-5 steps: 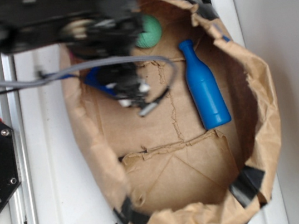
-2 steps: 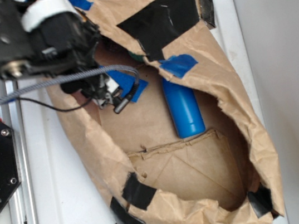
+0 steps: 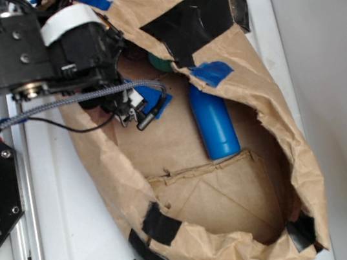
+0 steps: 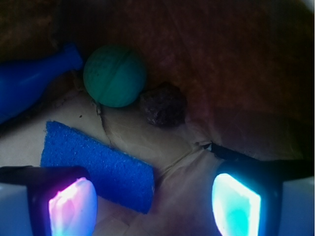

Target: Grab the rock.

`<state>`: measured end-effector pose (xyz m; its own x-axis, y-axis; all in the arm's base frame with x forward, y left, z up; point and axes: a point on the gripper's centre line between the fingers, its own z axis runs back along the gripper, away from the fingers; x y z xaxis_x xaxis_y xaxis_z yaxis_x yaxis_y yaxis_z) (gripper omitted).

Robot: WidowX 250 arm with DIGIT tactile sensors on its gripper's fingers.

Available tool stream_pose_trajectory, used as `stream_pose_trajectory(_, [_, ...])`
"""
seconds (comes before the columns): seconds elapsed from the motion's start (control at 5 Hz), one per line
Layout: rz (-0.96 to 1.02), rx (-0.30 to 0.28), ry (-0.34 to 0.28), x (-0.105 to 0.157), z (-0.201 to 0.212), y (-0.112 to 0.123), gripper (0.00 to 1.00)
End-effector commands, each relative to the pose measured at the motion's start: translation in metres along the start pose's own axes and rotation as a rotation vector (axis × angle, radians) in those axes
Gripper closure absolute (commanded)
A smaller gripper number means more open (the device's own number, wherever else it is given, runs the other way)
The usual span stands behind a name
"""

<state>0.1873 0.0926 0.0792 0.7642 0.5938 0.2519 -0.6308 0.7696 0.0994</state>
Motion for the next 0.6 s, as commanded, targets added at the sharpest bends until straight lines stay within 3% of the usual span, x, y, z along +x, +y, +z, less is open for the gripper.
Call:
stream_pose_trajectory(0.0, [0.014,-0.026,-0.023,0.039,0.008,-0.030,0.00])
stream_pose_trajectory(0.2, [0.023,-0.062,-0.023,0.058,0.015,-0.045,0.00])
stream_pose_trajectory(0.4, [0.033,-0.089,-0.034,0.059,0.023,-0.048,0.00])
